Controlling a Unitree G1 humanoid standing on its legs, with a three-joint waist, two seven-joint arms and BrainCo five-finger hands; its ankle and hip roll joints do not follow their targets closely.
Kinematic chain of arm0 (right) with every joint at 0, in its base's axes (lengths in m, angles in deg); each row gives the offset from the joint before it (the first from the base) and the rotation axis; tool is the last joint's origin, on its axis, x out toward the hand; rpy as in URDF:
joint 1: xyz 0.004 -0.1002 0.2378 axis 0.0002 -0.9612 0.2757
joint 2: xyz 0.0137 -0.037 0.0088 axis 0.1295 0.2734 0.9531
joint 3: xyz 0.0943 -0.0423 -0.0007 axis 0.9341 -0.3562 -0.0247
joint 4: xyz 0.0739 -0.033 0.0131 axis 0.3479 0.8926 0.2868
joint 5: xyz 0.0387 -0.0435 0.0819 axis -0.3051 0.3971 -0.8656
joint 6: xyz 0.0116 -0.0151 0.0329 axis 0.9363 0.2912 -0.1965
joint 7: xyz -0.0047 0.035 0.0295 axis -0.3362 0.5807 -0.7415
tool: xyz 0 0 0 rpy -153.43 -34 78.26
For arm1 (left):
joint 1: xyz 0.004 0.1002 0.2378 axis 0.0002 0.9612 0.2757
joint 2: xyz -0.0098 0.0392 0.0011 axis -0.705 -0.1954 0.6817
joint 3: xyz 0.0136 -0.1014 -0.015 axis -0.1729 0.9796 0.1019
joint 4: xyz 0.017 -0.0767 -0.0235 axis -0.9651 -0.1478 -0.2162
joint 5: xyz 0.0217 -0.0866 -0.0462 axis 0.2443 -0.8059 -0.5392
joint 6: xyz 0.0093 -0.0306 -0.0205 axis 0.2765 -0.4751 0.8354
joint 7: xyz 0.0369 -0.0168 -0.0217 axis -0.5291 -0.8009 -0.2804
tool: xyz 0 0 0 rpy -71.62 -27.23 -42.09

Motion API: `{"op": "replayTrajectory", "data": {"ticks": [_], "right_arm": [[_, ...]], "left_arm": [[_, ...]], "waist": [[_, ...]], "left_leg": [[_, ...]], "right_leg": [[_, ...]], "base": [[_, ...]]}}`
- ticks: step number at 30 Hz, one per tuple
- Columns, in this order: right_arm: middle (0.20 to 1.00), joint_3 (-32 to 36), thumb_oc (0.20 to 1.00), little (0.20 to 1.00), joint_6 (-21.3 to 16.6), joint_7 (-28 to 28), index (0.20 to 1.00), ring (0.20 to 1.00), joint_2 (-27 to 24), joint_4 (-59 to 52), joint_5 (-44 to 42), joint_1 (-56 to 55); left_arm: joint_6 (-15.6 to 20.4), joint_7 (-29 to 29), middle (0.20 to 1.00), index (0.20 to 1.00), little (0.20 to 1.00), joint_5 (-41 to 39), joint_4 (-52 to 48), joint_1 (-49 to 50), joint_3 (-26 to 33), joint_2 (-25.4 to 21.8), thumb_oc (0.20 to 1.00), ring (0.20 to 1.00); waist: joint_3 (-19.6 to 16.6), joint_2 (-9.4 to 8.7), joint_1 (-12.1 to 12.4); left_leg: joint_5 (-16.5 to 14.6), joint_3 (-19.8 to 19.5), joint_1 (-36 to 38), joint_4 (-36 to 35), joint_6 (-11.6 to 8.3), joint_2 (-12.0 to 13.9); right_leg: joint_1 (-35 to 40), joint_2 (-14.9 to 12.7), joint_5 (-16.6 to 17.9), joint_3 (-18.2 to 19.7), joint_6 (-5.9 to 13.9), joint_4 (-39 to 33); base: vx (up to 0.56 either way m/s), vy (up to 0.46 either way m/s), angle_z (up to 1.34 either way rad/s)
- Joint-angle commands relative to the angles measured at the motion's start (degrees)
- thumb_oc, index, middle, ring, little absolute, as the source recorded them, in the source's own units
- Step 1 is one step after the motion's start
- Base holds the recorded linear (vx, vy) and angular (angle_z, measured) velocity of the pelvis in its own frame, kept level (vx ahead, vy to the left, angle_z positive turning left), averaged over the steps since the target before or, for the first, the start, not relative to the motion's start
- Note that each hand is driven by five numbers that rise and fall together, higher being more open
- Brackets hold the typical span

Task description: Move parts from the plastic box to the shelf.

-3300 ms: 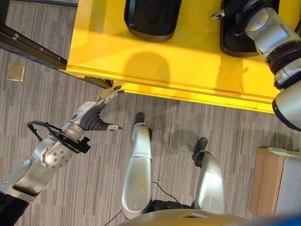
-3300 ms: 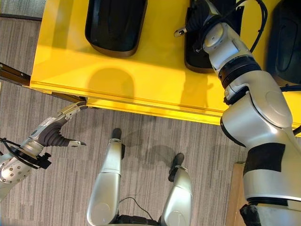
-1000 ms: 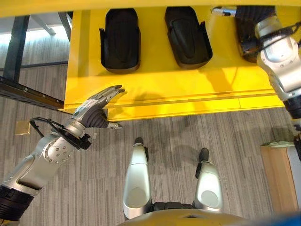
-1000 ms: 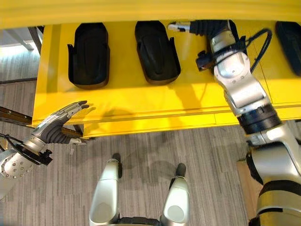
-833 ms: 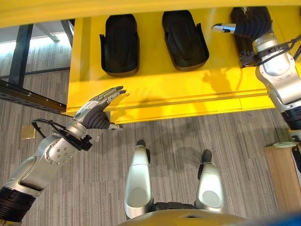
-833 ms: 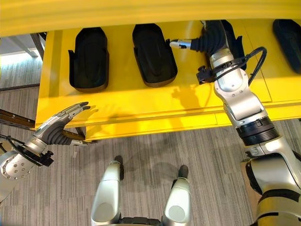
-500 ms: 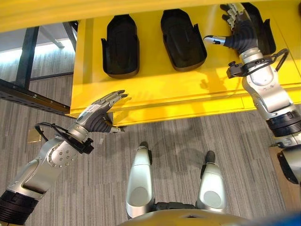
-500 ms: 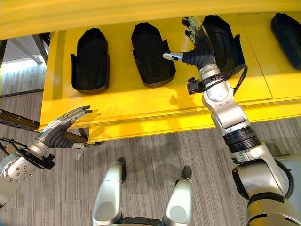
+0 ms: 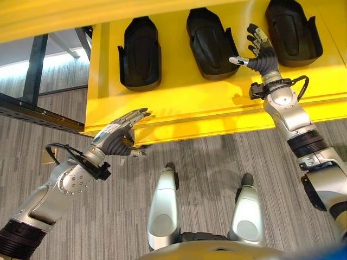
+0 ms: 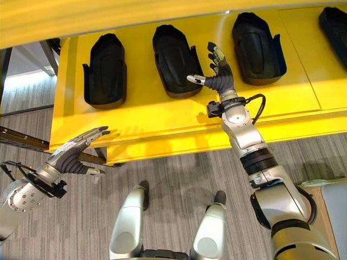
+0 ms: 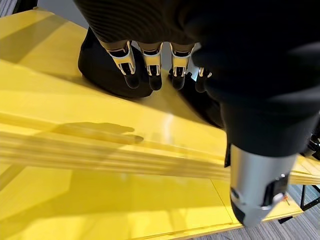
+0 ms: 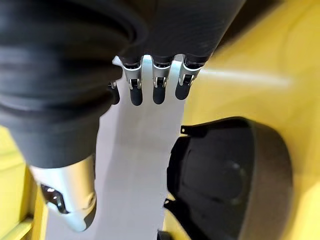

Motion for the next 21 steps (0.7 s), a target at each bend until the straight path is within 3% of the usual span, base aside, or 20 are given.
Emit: {"op": "replayTrajectory", "data": {"ticks": [1, 21], "right_arm": [[1.000, 3.03, 1.000, 1.000, -2.84, -2.04, 1.000, 1.000, 2.24, 2.77, -1.56, 4.62], [1.000, 0.89, 1.000, 1.000, -2.38, -2.01, 1.000, 1.000, 6.12, 13.19, -4.42, 7.96]], "left_arm": [[1.85, -2.40, 1.000, 1.000, 1.000, -0.68, -1.49, 2.12, -1.06, 1.10, 1.000, 1.000], [1.31, -3.54, 1.000, 1.000, 1.000, -1.01, -2.06, 2.72, -1.16, 0.26, 1.000, 1.000]], "waist": [[-1.57, -0.50, 0.94], [-0.89, -0.22, 1.07]], "left_leg": [[6.93, -1.25, 1.32, -7.56, -0.06, 0.89], [6.94, -1.62, -0.50, -6.60, 0.04, 0.87]], "right_leg": [[-2.00, -1.30, -7.40, 1.96, -3.20, 11.65], [-3.80, -0.94, -7.55, 1.98, -3.38, 13.16]], "base": [[0.00, 0.000, 0.00], [0.00, 0.000, 0.00]]}}
